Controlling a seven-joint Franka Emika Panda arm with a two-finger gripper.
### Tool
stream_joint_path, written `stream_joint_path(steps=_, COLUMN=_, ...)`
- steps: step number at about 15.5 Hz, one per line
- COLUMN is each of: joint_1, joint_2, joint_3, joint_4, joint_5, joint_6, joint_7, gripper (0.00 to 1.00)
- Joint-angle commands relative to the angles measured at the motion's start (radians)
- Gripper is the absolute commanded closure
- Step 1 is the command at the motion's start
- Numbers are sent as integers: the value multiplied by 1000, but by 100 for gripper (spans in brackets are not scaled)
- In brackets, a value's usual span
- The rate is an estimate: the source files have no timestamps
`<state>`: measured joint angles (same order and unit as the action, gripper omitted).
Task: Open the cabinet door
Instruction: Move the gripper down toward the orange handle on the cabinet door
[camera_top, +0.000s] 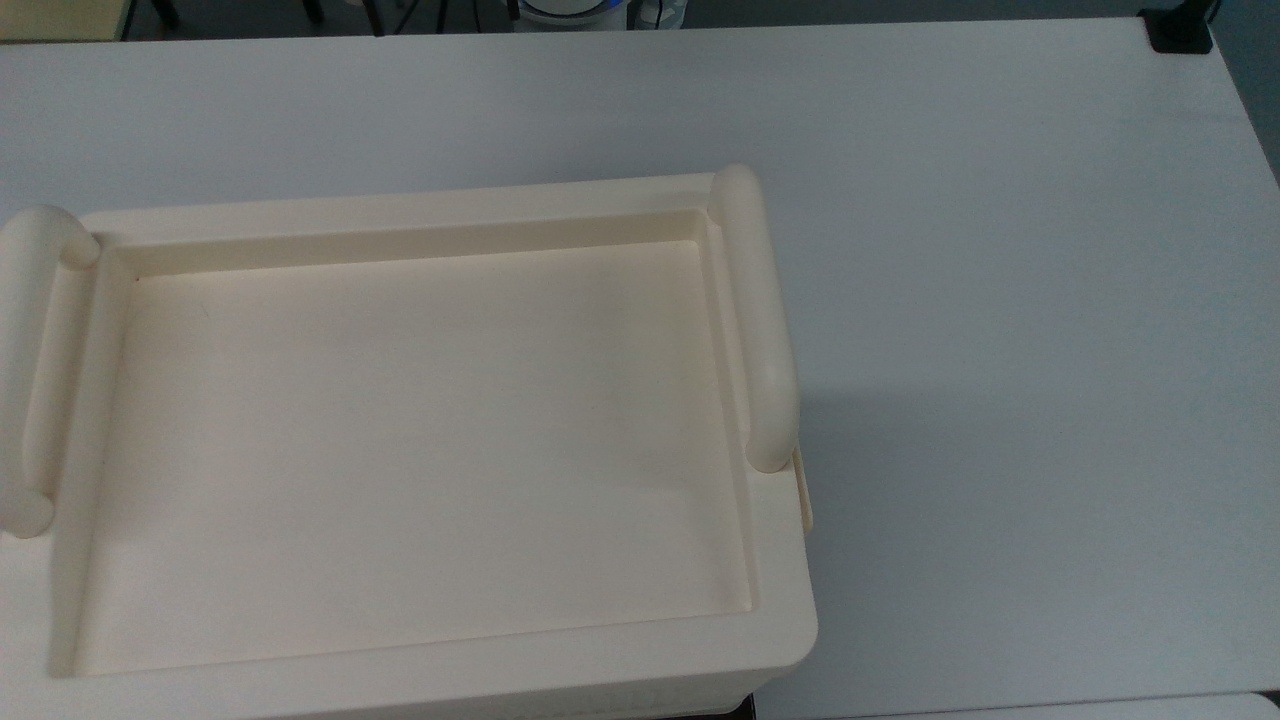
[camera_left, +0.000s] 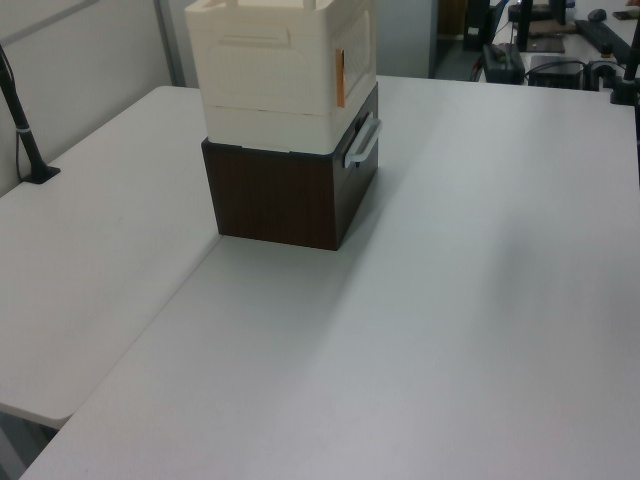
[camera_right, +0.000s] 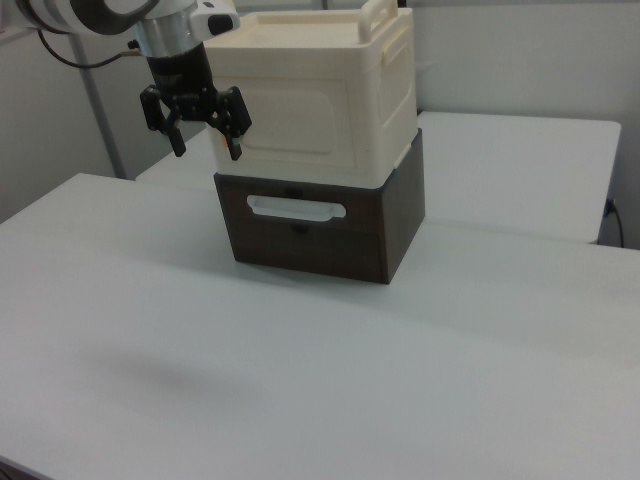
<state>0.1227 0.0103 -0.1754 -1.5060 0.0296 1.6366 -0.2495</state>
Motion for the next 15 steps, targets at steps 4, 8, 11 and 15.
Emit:
stream_joint_path(steps=4, joint_1=17, joint_2=-18, joint_3=-10, joint_4=-28, joint_5=-13, joint_6=34, joint_7=-24, gripper=0)
stream_joint_path(steps=8, joint_1=12, joint_2=-15, joint_3=-13, joint_4=-28, joint_5=21, joint_6=159, joint_7=-14, gripper=16)
stream_joint_path(steps=11, joint_1=12, joint_2=-7, joint_3=-16, joint_4=-28, joint_5=87, joint_6=261, joint_7=-14, gripper=18)
stream_joint_path(steps=15, joint_1=17, joint_2=8, joint_3=-16, joint_4=-28, joint_5=108, joint_6=362, joint_7=-11, gripper=30)
